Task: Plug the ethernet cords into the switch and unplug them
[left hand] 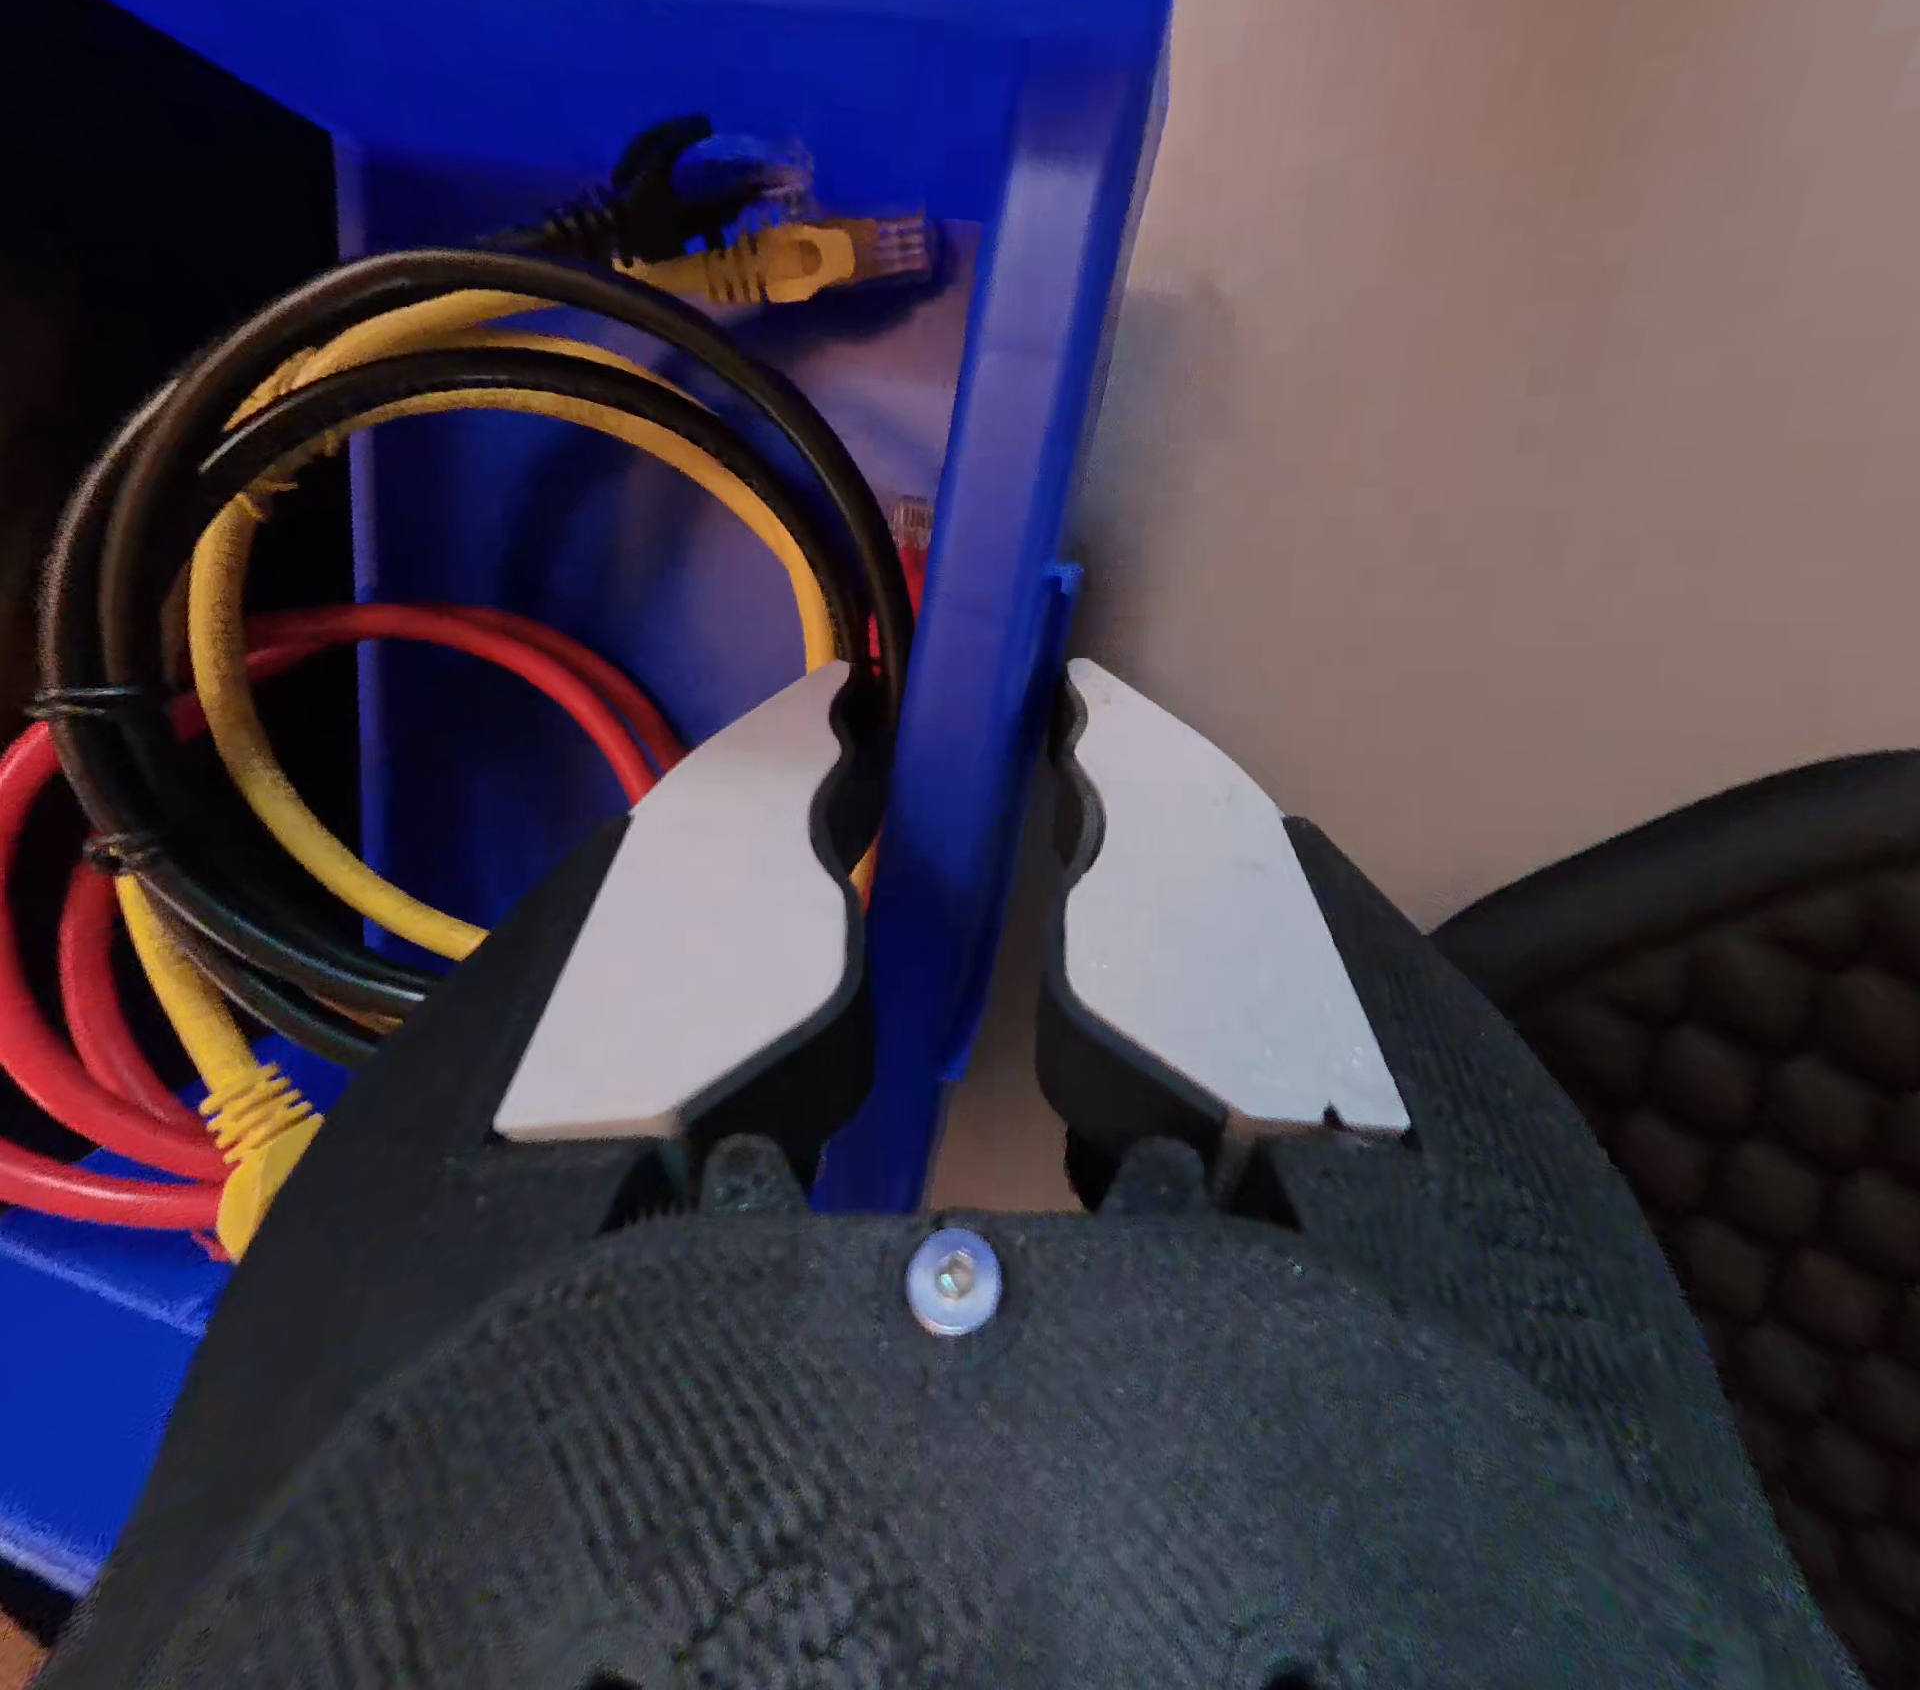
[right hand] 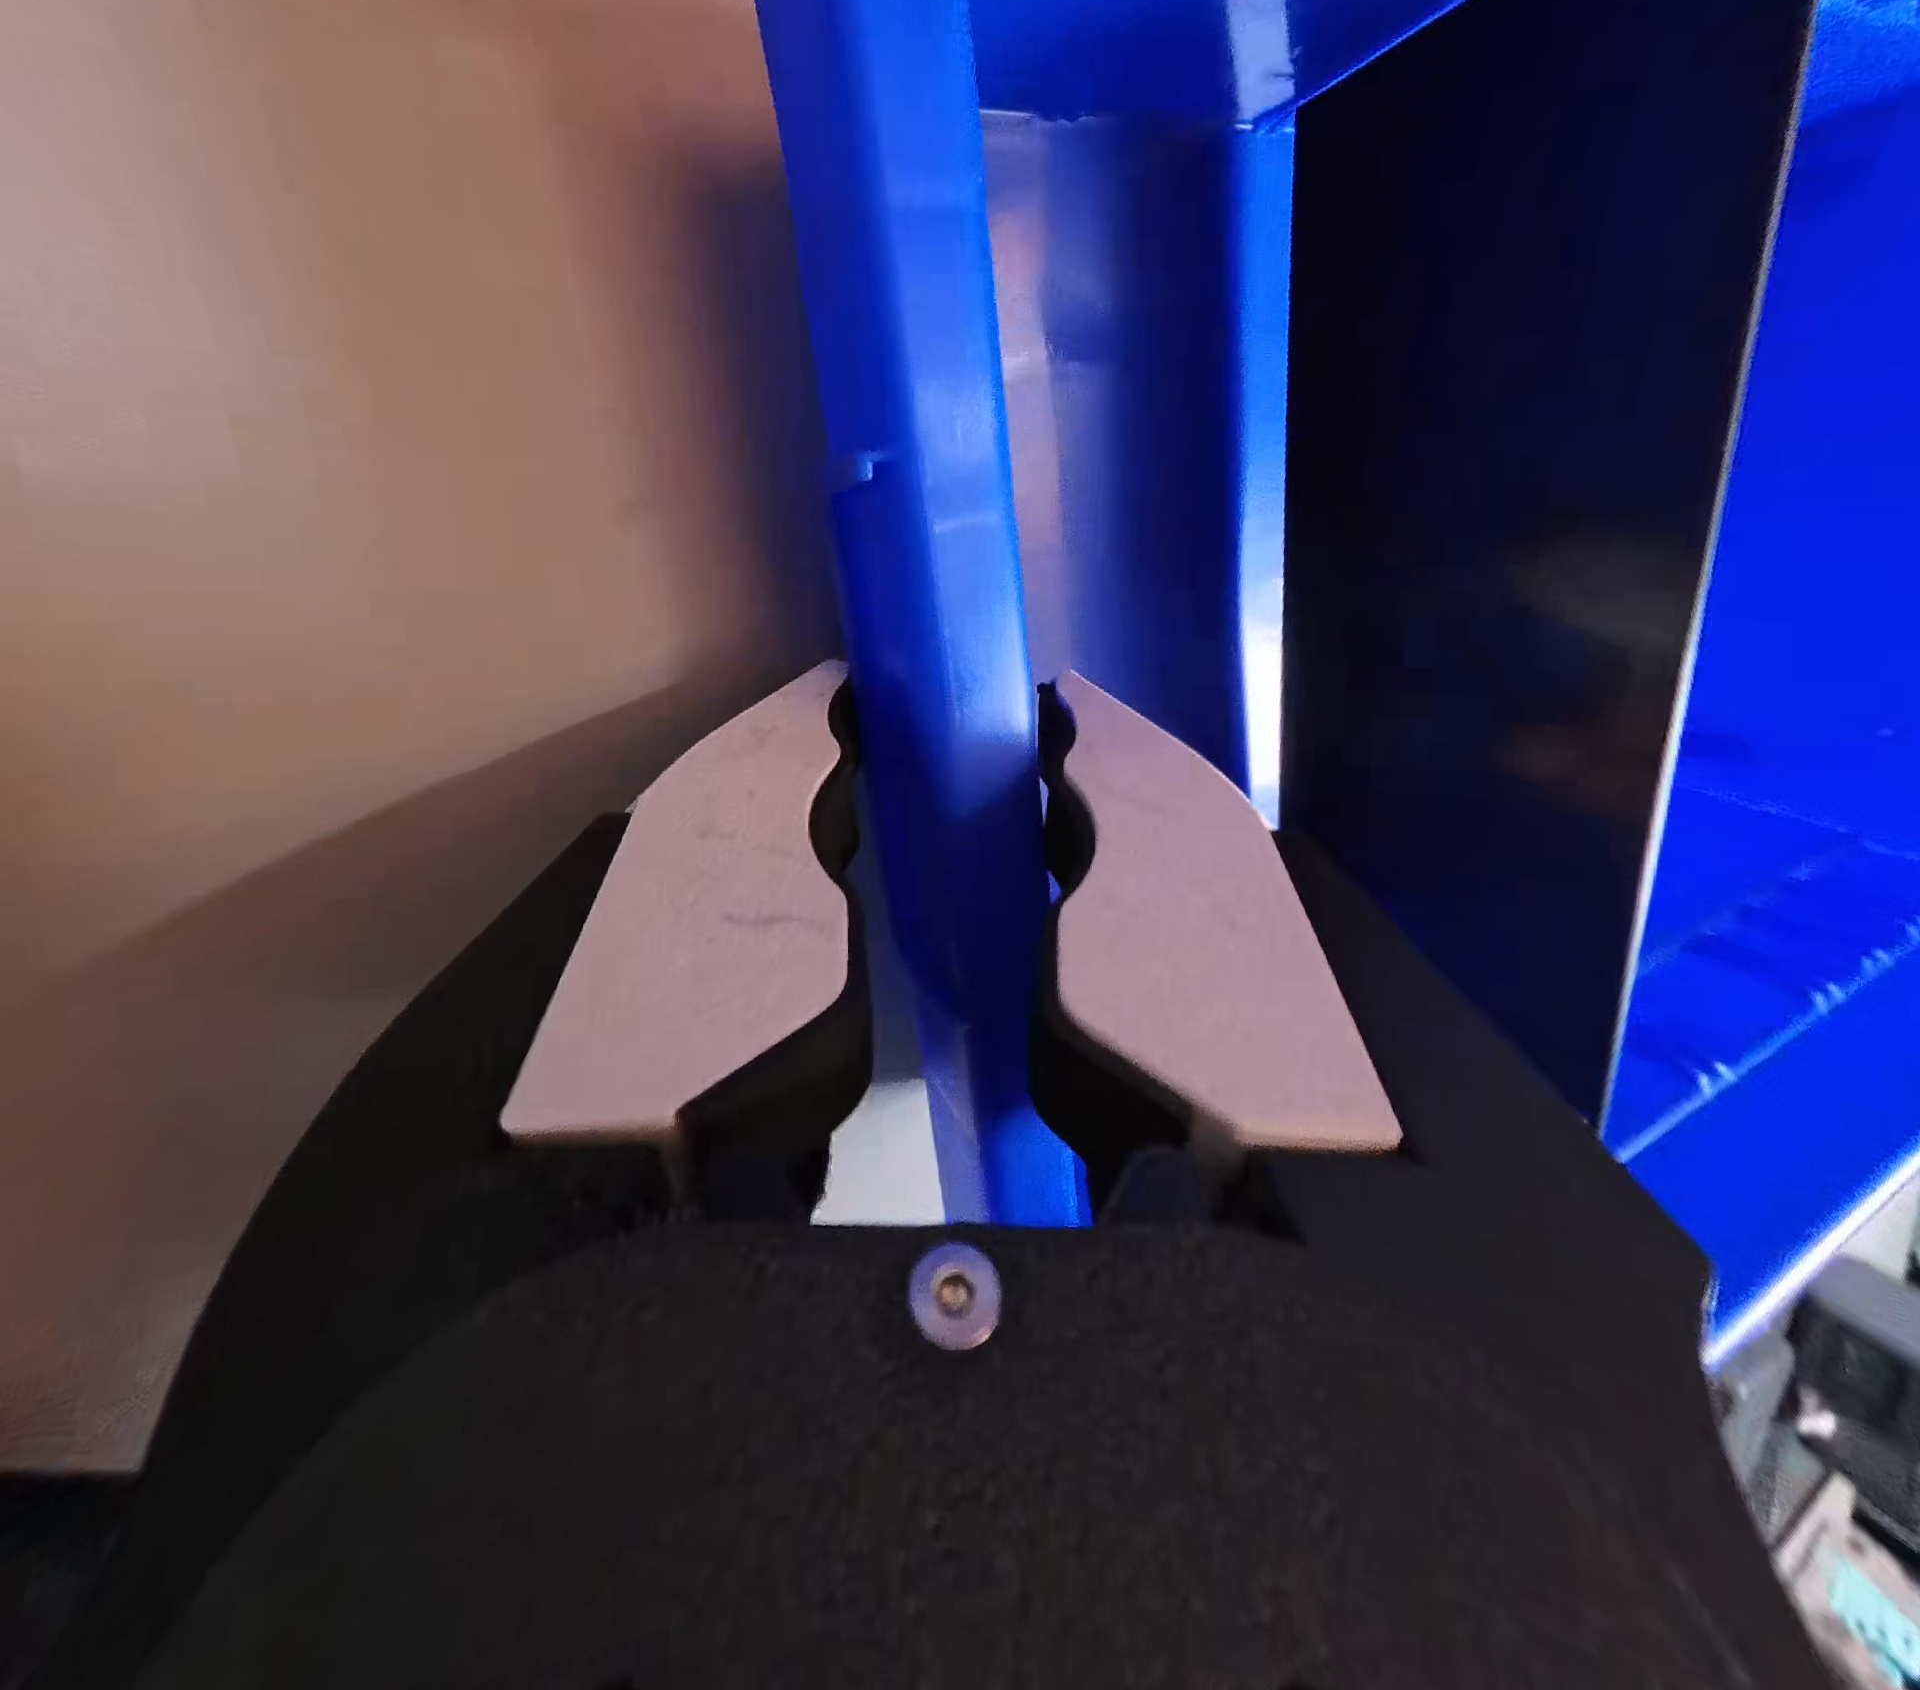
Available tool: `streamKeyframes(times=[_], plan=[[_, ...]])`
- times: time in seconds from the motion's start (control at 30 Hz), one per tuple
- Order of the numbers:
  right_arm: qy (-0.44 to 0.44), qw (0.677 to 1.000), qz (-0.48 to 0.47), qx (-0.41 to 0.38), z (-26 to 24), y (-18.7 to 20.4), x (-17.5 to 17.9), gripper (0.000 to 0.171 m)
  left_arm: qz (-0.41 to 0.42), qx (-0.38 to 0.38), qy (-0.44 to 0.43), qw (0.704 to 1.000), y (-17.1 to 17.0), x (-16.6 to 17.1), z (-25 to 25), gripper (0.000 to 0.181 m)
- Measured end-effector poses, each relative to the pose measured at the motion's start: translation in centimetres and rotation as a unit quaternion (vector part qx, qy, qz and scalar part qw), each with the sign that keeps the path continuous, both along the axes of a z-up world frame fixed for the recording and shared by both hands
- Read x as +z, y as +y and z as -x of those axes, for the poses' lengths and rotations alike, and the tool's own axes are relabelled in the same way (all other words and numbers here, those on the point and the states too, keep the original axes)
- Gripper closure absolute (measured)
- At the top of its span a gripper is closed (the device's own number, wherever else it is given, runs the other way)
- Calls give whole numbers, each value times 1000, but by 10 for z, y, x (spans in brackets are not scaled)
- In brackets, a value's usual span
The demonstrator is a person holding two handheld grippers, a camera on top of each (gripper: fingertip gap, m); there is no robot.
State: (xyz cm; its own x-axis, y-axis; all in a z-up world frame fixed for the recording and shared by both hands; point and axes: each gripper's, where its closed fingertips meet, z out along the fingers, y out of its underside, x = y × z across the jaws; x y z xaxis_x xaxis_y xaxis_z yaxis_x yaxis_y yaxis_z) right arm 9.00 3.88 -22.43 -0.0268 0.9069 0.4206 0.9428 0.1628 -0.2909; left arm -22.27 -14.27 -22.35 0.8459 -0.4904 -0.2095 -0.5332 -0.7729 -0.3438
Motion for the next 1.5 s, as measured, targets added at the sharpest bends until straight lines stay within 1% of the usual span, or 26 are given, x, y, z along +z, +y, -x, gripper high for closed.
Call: streamKeyframes(times=[0.17, 0.3, 0.33, 0.4, 0.47, 0.53, 0.63, 0.7, 0.77, 0.83, 0.93, 1.0, 1.03, 1.13, 1.2, 1.27, 1.37, 1.5], plan=[[-17, 999, -15, -40, -48, 28, 0, 140, -14, 11, 0, 1000, 14, 0, 11, 148], [-22, 997, -29, -62, -66, 49, 1, 140, -26, 8, 8, 1000, 29, 1, 27, 148], [-22, 997, -37, -67, -69, 54, 2, 138, -32, 11, 8, 999, 34, 1, 31, 147], [-6, 996, -41, -77, -69, 57, 9, 128, -43, 20, 14, 999, 43, 2, 42, 147], [59, 994, -26, -83, -59, 51, 28, 124, -39, 29, 21, 999, 43, 5, 51, 144], [146, 986, -5, -81, -45, 38, 53, 122, -47, 35, 7, 998, 39, 19, 52, 142], [271, 960, 16, -73, -28, 21, 86, 124, -86, 45, -37, 995, 38, 55, 55, 143], [341, 937, 25, -66, -18, 10, 100, 124, -121, 61, -60, 989, 42, 82, 65, 145], [395, 916, 34, -62, -9, 2, 106, 124, -155, 85, -67, 982, 53, 107, 82, 142], [424, 902, 44, -63, 0, -3, 103, 122, -173, 112, -90, 974, 70, 126, 96, 139], [445, 892, 52, -60, 10, -7, 96, 120, -154, 154, -120, 969, 102, 137, 119, 134], [445, 892, 68, -51, 15, -13, 91, 117, -125, 158, -115, 973, 126, 131, 134, 127], [443, 892, 74, -45, 17, -15, 89, 116, -111, 153, -102, 977, 138, 126, 142, 127], [447, 889, 90, -26, 20, -21, 86, 113, -52, 129, -50, 989, 168, 100, 167, 125], [454, 885, 104, -12, 21, -25, 85, 110, -10, 106, -24, 994, 182, 81, 178, 124], [460, 881, 111, 0, 20, -28, 85, 108, 34, 76, 7, 997, 191, 62, 185, 123], [462, 880, 108, 14, 18, -30, 85, 104, 105, 36, 42, 993, 195, 36, 193, 120], [455, 884, 108, 25, 18, -31, 83, 100, 167, -6, 62, 984, 196, 15, 197, 116]])
